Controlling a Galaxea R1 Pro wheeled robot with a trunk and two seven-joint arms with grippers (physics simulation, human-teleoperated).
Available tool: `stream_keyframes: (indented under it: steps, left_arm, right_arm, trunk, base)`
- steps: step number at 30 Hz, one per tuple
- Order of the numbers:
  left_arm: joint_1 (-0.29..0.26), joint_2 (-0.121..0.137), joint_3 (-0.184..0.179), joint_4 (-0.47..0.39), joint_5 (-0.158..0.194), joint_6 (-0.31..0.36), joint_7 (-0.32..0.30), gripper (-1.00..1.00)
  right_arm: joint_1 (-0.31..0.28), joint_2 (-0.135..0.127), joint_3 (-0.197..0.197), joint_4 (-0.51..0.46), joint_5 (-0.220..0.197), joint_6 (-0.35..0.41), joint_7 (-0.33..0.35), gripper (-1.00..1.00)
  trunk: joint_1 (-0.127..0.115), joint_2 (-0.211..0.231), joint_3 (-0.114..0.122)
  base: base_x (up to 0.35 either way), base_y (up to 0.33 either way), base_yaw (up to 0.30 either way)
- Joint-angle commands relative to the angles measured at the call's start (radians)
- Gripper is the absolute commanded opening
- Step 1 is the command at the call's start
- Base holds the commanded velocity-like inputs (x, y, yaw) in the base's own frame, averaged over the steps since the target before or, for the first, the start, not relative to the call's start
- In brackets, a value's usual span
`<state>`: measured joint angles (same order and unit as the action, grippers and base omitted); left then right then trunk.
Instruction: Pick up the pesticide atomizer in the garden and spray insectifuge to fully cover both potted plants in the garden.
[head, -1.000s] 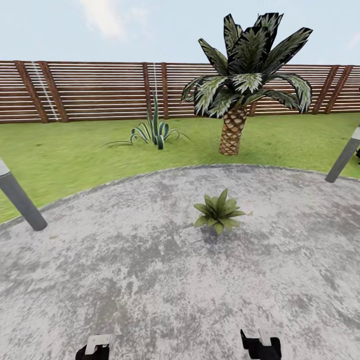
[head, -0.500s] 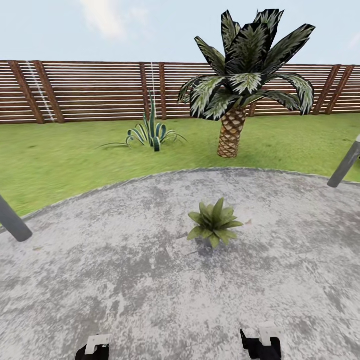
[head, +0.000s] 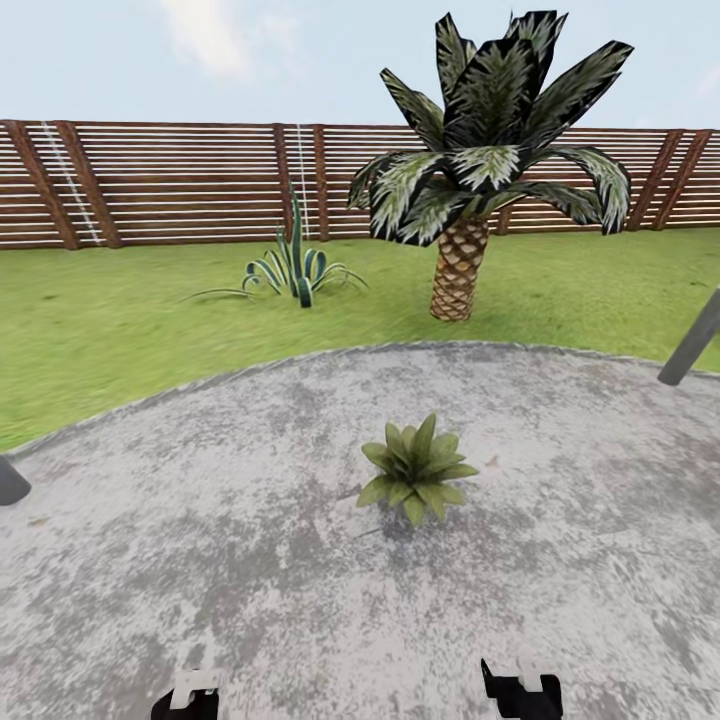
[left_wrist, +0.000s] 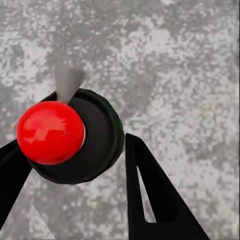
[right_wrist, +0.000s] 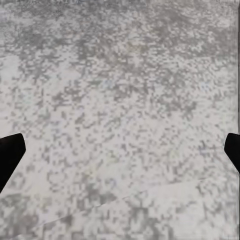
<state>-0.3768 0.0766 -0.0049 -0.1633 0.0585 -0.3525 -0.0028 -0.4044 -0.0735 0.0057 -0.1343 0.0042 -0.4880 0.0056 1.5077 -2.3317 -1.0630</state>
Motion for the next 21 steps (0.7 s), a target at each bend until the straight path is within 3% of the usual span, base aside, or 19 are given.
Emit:
stream_keyframes:
  steps: [1, 21]
  left_arm:
    - [-0.001, 0.0, -0.001, 0.001, 0.006, -0.003, 0.0, -1.0]
    - [-0.001, 0.0, -0.001, 0.001, 0.006, -0.003, 0.0, -1.0]
  right_arm:
    - [-0.001, 0.0, 0.0, 0.001, 0.0, -0.003, 0.001, 1.0]
    - [-0.001, 0.0, 0.0, 0.001, 0.0, -0.003, 0.001, 1.0]
  trunk:
    - [0.0, 0.0, -0.001]
    - [0.0, 0.0, -0.001]
  base:
    - [0.254, -0.173, 0.0]
    - [0.183, -0.227, 0.0]
